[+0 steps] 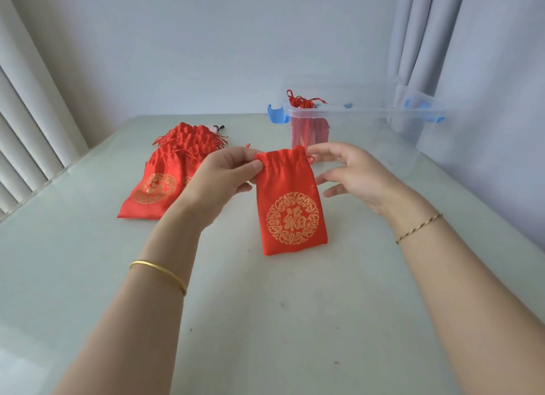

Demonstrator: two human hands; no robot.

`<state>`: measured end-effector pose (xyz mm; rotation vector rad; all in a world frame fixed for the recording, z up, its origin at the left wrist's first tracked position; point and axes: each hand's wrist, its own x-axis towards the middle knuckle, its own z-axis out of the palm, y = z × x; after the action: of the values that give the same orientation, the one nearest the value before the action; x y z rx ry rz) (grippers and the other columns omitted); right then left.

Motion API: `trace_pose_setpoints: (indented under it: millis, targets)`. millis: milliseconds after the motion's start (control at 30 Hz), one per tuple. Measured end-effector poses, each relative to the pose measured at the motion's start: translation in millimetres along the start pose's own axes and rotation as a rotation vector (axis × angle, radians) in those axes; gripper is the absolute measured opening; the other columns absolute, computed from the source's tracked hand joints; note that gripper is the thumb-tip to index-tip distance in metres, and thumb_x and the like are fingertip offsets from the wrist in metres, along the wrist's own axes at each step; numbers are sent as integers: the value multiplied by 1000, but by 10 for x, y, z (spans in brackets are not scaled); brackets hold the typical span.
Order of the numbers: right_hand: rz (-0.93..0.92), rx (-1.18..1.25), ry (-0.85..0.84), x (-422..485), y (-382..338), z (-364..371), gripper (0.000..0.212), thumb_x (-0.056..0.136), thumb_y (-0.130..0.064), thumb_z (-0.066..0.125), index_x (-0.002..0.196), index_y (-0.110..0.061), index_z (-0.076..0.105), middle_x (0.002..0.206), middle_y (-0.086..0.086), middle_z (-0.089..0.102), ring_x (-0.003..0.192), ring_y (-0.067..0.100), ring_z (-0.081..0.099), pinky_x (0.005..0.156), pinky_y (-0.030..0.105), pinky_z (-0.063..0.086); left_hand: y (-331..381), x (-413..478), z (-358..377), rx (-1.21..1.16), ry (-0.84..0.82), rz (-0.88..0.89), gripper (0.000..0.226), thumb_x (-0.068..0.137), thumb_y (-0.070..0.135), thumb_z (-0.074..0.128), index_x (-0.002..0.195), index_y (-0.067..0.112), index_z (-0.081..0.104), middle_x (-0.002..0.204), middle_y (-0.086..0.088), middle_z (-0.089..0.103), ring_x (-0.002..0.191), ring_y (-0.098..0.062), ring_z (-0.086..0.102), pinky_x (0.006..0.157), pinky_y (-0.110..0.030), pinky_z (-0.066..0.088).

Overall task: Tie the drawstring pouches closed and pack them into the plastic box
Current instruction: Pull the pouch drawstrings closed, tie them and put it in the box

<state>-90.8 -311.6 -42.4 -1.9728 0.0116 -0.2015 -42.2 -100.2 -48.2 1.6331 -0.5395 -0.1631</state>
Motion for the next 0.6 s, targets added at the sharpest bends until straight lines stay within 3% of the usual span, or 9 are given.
trace_pose_setpoints:
  millis: [100, 200, 300, 400, 500, 600]
  targets:
    - [69, 233, -144, -14, 59, 74, 49, 86, 16, 39, 112, -20, 60, 108, 0, 62, 77, 14, 63, 65, 28, 55, 30, -17, 11, -5, -25, 13, 21, 92, 4, 51, 82, 17, 65, 70, 5, 60, 65, -5, 53, 68, -19, 43]
    - [119, 385, -204, -24, 92, 78, 30, 91, 4, 45, 91, -21, 62, 80, -4, 63, 68, 9, 59, 65, 25, 50, 45, -24, 17, -5, -38, 20, 21, 92, 4, 51, 82, 16, 65, 70, 6, 60, 65, -5, 53, 67, -19, 43]
    - [130, 409, -195, -17, 119, 34, 14, 94, -10, 49, 93, -14, 62, 79, 0, 63, 66, 10, 61, 65, 24, 52, 53, -24, 8, 1, -35, 23, 21, 92, 4, 51, 83, 17, 65, 70, 7, 61, 65, -5, 53, 68, -20, 43]
    - [136, 387, -189, -7, 134, 7, 15, 96, -14, 47, 105, -8, 57, 84, 4, 62, 69, 13, 62, 66, 24, 54, 49, -16, -4, 12, -25, 20, 21, 92, 5, 52, 83, 17, 66, 71, 6, 61, 66, -6, 53, 70, -22, 43]
    - [135, 352, -156, -11, 136, -22, 16, 96, -16, 46, 93, -8, 60, 80, 4, 63, 68, 13, 61, 65, 25, 51, 62, -23, -5, 86, 15, 34, 19, 92, 5, 53, 86, 18, 66, 74, 2, 61, 65, -4, 53, 67, -19, 44]
    - [106, 358, -40, -14, 122, -65, 19, 96, -17, 48, 83, -11, 61, 76, 3, 62, 60, 10, 63, 57, 21, 51, 101, -15, -34, 323, 118, 87, 17, 91, 7, 53, 93, 18, 65, 76, 3, 63, 56, 5, 53, 58, -10, 44]
